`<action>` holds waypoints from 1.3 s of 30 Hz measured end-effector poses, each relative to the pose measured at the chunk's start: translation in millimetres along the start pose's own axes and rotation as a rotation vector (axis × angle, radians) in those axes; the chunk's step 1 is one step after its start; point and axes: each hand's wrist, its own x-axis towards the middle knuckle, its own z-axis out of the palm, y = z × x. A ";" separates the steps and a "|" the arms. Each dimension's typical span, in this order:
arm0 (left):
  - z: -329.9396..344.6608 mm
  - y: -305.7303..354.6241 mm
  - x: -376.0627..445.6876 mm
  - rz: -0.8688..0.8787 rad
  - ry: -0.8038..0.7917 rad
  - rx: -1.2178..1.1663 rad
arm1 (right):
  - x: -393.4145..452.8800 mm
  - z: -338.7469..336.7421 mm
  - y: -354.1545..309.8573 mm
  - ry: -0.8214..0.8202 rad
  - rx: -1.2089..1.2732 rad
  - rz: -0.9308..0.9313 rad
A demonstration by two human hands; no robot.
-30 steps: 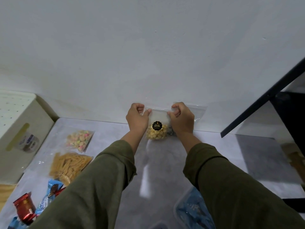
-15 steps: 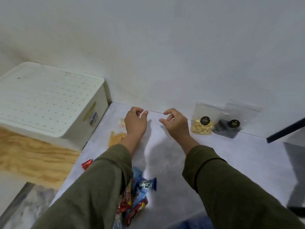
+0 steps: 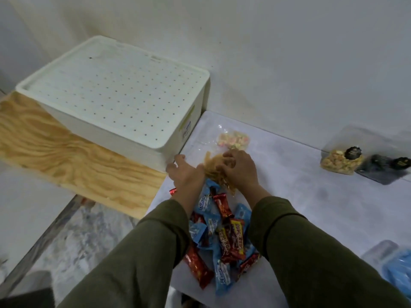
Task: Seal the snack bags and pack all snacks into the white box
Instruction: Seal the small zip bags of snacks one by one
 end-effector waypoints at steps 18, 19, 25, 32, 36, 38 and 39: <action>-9.6 8.8 -18.1 -0.059 -0.082 -0.469 | -23.0 -31.1 -14.8 -0.002 0.080 0.033; -10.6 10.3 -21.7 -0.030 -0.077 -0.457 | -25.8 -35.5 -17.9 0.001 0.102 0.039; -19.0 22.6 -48.5 0.173 -0.159 -0.429 | -44.0 -66.1 -36.4 0.052 0.145 0.016; -31.6 46.3 -80.4 0.334 -0.189 -0.379 | -62.0 -103.1 -49.7 0.111 0.144 -0.040; -43.6 68.7 -97.2 0.466 -0.162 -0.333 | -69.0 -127.7 -59.4 0.152 0.134 -0.088; -46.9 81.9 -102.3 0.525 -0.178 -0.335 | -70.9 -141.8 -62.9 0.188 0.107 -0.126; -47.6 88.8 -105.1 0.541 -0.193 -0.347 | -71.0 -149.6 -63.2 0.210 0.083 -0.141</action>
